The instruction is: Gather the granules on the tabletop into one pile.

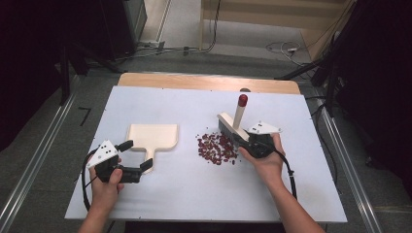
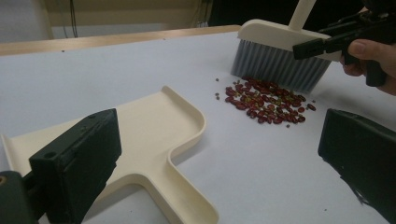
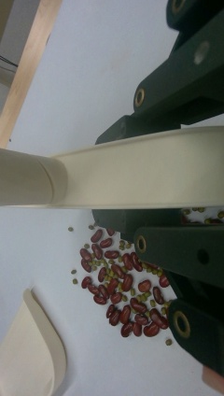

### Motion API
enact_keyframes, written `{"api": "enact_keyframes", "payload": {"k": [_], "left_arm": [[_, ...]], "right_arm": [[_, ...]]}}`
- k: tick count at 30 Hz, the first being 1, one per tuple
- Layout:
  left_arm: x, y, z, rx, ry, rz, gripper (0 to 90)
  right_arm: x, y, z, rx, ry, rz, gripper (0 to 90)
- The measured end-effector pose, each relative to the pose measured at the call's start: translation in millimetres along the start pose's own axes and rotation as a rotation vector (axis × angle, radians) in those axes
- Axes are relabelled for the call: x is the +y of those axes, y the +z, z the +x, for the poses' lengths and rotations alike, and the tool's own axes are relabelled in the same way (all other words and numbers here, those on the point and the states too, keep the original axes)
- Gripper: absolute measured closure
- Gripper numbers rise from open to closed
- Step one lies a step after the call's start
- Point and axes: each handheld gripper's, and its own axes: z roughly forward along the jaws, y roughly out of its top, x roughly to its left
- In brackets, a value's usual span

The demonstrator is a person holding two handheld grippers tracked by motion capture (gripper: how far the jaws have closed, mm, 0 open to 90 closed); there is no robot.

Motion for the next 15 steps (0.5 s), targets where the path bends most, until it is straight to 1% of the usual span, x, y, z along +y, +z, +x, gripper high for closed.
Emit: {"api": "enact_keyframes", "payload": {"k": [3, 4, 7, 9, 11, 15], "left_arm": [[-0.3, 0.1, 0.1, 0.003, 0.004, 0.005, 0.0], [-0.3, 0.3, 0.1, 0.002, 0.003, 0.003, 0.0], [-0.4, 0.8, 0.2, 0.001, 0.004, 0.003, 0.0], [-0.5, 1.5, 0.2, 0.001, 0.003, 0.004, 0.0], [-0.5, 1.9, 0.2, 0.001, 0.001, 0.003, 0.0], [-0.7, 2.7, 0.4, 0.001, 0.003, 0.005, 0.0]], "right_arm": [[3.3, -5.0, -0.1, -0.005, 0.003, -0.027, 66.0], [4.8, -8.0, -0.1, -0.006, 0.013, -0.036, 66.0], [11.1, -17.5, 1.8, 0.021, 0.037, -0.076, 66.0], [15.4, -23.3, 7.5, 0.044, 0.05, -0.096, 65.9], [19.4, -26.4, 15.3, 0.079, 0.046, -0.117, 66.0], [25.2, -26.4, 36.0, 0.13, 0.053, -0.125, 66.0]]}}
